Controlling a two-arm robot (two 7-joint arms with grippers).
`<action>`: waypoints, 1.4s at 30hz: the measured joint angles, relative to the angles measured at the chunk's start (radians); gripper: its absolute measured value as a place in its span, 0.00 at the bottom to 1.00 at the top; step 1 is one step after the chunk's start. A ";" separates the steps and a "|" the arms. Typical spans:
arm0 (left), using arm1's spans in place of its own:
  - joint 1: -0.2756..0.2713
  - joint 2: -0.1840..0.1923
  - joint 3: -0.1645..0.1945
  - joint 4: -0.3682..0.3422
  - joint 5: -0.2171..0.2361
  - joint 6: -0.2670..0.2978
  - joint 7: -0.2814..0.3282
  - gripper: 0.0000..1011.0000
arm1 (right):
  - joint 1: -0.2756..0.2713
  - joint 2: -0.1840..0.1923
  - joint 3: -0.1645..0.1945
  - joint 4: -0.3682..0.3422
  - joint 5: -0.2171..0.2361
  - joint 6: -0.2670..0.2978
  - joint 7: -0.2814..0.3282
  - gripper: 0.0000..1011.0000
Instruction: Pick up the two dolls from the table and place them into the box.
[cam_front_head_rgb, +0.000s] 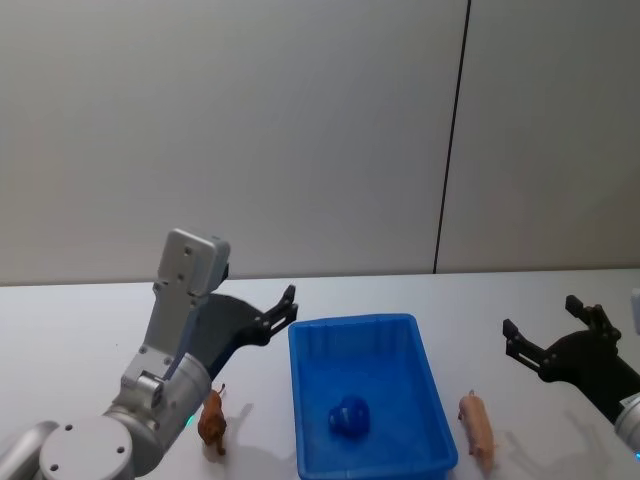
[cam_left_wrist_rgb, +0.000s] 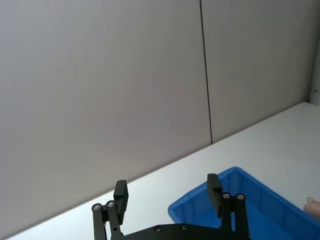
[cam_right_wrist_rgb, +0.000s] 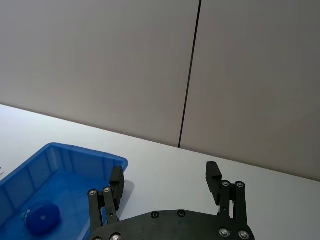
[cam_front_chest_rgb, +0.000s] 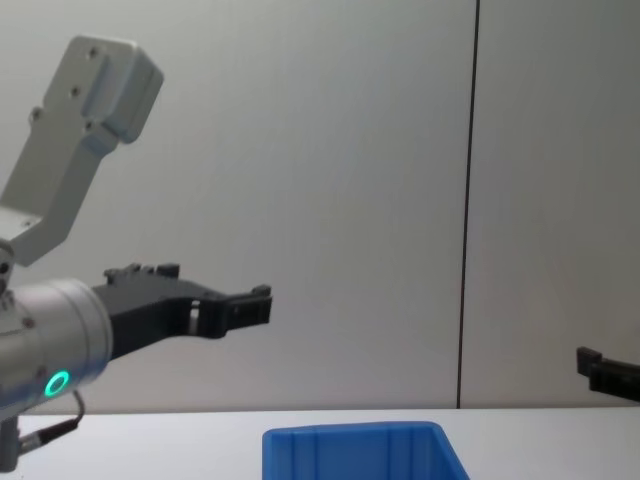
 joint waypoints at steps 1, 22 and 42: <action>0.003 0.003 -0.003 -0.001 -0.008 0.013 0.004 0.99 | 0.000 0.000 0.000 0.000 0.000 0.000 -0.001 0.99; 0.055 0.025 -0.029 0.021 -0.115 0.142 0.079 0.99 | -0.005 0.003 0.003 -0.005 0.004 -0.001 -0.009 0.99; 0.087 0.016 -0.037 0.077 -0.183 0.174 0.110 0.99 | -0.006 0.003 0.003 -0.006 0.004 -0.001 -0.011 0.99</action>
